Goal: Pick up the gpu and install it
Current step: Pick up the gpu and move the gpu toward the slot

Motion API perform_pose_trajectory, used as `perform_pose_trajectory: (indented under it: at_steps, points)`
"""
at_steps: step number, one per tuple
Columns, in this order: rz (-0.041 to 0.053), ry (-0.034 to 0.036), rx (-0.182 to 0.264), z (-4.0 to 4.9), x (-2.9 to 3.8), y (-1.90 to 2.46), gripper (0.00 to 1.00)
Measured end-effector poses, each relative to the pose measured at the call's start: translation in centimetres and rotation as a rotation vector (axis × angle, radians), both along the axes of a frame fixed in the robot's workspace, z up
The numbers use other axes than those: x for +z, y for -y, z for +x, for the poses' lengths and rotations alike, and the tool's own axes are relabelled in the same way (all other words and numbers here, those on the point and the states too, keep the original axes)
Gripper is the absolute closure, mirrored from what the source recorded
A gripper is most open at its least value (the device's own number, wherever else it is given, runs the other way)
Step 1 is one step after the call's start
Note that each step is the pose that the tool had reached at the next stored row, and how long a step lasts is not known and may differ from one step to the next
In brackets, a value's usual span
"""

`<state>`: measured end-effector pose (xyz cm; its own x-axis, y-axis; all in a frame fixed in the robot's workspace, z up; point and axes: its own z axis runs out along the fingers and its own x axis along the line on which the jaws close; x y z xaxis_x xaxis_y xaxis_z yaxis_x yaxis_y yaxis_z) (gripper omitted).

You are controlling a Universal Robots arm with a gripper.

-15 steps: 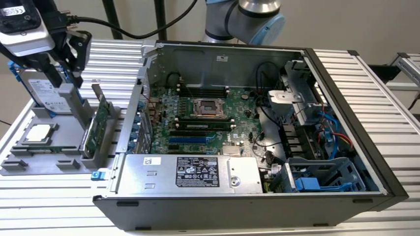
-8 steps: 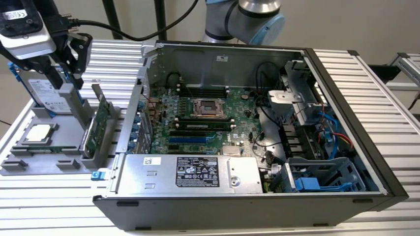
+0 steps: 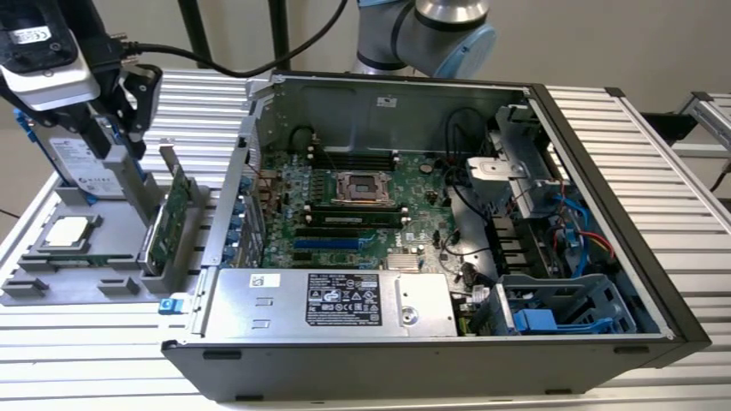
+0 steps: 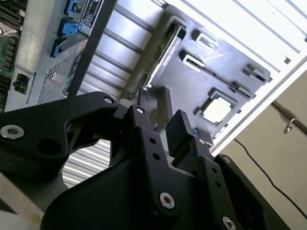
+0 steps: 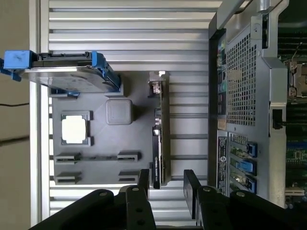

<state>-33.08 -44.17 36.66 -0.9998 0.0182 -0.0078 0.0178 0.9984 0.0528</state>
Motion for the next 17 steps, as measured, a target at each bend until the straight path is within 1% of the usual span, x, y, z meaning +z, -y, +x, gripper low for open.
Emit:
perform_pose_trajectory:
  at_steps: [5, 13, 17]
  points:
    - [0.0001, -0.0030, -0.008, 0.00, -0.25, 0.00, 0.00]
    - [0.0001, -0.0031, -0.011, 0.00, -0.59, 0.00, 0.00]
    - [0.0001, -0.0031, -0.011, 0.00, -0.64, 0.00, 0.00]
